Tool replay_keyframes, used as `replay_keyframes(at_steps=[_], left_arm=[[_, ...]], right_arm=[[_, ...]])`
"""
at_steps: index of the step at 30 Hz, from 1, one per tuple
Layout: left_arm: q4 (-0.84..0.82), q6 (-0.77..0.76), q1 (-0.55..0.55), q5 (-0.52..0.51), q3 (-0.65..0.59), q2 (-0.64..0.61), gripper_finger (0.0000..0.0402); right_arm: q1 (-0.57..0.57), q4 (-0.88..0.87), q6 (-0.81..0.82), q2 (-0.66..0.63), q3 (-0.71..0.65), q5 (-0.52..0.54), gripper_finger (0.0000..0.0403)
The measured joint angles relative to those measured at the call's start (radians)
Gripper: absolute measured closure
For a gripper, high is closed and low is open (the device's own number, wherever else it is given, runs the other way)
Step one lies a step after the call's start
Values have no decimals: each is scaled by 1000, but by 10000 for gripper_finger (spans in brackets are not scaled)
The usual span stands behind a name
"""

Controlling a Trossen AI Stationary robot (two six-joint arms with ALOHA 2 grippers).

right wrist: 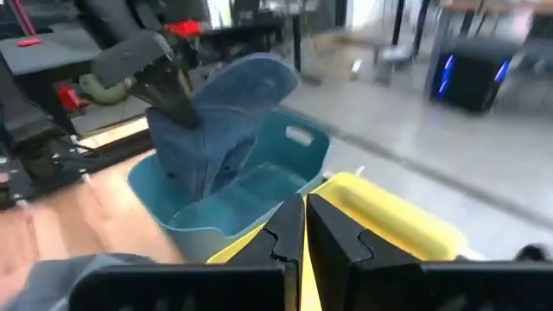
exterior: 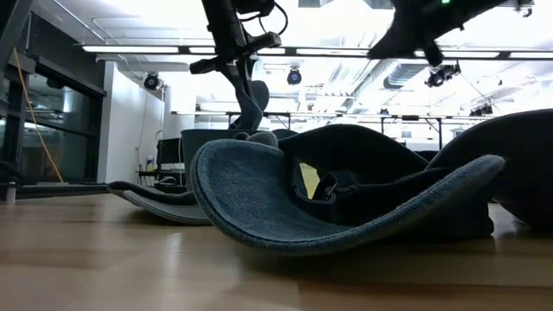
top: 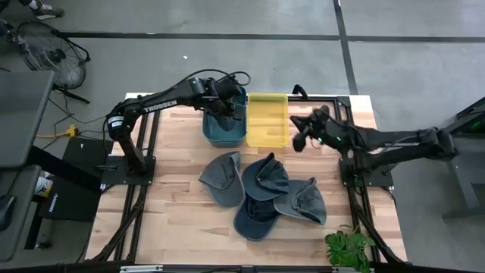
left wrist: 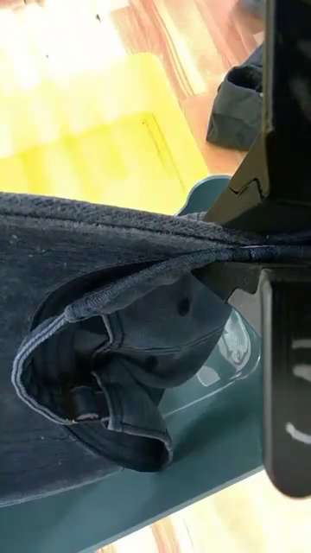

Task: Pick & Place hat
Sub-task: Put the top left blue cap into the blue bin

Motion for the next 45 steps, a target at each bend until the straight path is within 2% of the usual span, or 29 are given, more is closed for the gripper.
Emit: replay_keyframes(at_steps=[6,8,10,15,20,31,40,45], left_arm=[[-24,0,0,-37,0,0,382],[-21,0,0,-49,0,0,382],[-15,0,0,-56,0,0,382],[-16,2,0,-99,0,0,382],[-50,0,9,-106,-2,49,382],[-60,1,13,-98,-4,151,380],[1,24,13,-100,-1,163,279],[5,26,13,-99,-1,163,238]], right_arm=[[-249,-89,193,132,126,-468,391],[-298,-89,203,174,151,-560,391],[-323,-83,204,212,166,-594,391],[-327,-85,168,272,172,-626,391],[-326,-93,169,279,172,-643,391],[-328,-221,134,208,172,-606,391],[-329,-320,88,162,172,-546,391],[-329,-354,77,160,172,-536,391]])
